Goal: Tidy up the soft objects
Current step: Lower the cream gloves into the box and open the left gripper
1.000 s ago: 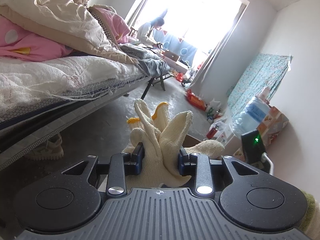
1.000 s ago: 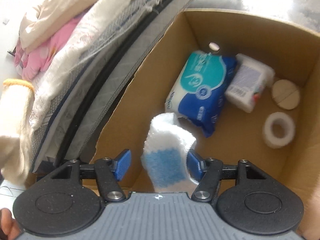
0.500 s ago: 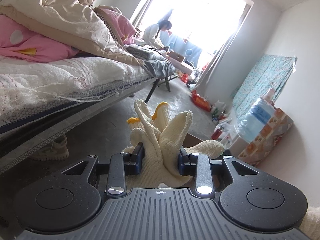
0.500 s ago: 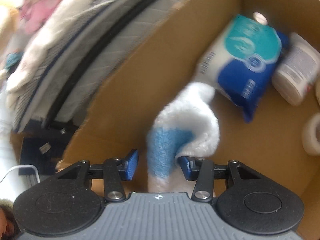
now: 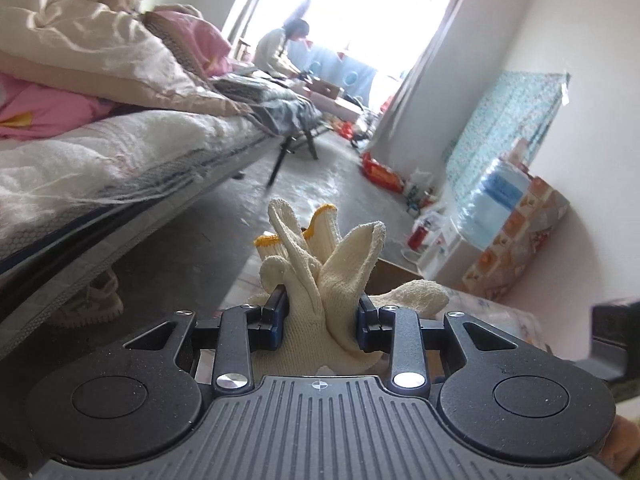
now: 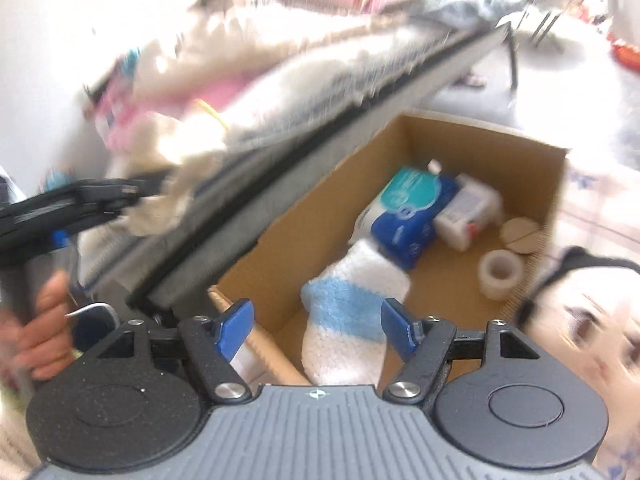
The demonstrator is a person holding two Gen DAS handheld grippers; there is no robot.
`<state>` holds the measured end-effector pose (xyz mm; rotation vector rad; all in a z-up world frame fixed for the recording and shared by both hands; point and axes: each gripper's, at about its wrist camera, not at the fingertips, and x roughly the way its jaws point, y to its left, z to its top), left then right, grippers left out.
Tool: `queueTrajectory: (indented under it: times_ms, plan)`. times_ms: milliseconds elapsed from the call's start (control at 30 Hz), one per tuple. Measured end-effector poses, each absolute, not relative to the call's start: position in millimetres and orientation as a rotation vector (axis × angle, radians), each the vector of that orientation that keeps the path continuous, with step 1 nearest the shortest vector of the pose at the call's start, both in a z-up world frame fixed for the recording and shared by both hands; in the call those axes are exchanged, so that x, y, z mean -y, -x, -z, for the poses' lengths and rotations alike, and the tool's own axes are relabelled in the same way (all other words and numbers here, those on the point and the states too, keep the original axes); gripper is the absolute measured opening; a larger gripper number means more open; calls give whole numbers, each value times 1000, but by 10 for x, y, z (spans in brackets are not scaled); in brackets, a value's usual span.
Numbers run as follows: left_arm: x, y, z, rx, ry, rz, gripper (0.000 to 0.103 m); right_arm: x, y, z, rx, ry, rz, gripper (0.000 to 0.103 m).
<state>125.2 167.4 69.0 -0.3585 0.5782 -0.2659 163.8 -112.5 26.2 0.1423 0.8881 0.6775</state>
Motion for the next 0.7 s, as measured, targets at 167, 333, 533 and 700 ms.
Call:
queueTrajectory:
  times_ms: [167,333,533,700]
  plan:
    - [-1308,-1582,-599,-744,356,413,32,1515,-1084,-282,-776,-224,-663,73]
    - [-802,-2030,-191,-982,278,479,32,1690,-723,-139,-710,-267,-634,73]
    - [-380,-2486,489,-1253,205,443,32,1854,-586,19,-678,-341,-594,73]
    - [-247,-2724,858,-1356,106,372,34,2043,-550,183,-679,-399,-576,73]
